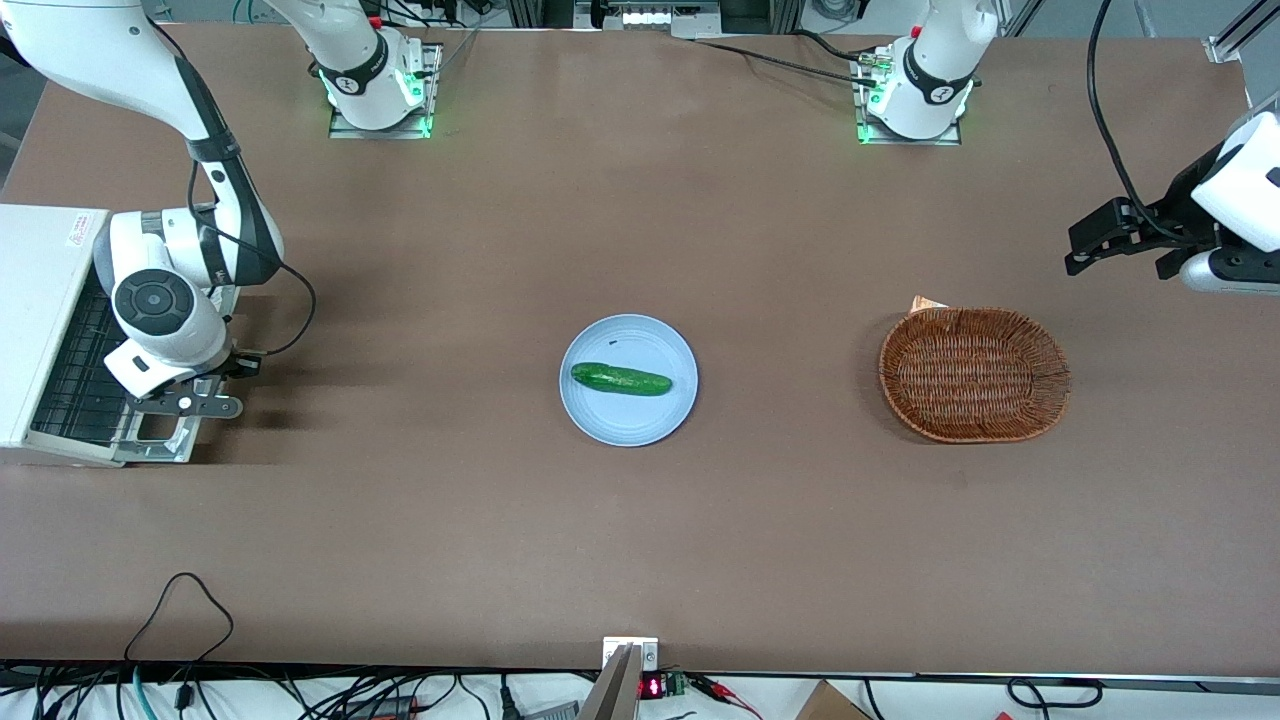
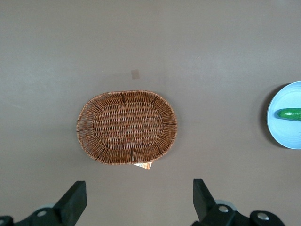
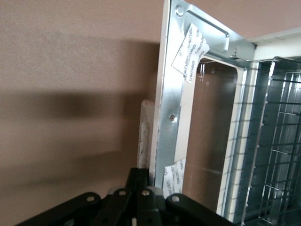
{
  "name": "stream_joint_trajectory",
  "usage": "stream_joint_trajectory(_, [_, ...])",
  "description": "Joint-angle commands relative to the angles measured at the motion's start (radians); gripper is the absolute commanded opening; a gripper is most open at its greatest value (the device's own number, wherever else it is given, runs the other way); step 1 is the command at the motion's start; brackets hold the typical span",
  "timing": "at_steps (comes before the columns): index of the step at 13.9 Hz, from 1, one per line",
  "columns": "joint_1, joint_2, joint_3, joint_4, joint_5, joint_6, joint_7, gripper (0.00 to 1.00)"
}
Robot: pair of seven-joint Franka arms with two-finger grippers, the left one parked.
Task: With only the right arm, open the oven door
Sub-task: 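Hook the right gripper behind the door handle and pull the door downward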
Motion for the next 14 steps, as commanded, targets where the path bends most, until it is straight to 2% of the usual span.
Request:
stream_joint_trajectory(1, [-0.036, 0.051, -0.044, 0.048, -0.050, 0.016, -0.014, 0.01])
stream_joint_trajectory(14, [-0.039, 0.126, -0.044, 0.054, -0.048, 0.074, -0.006, 0.01])
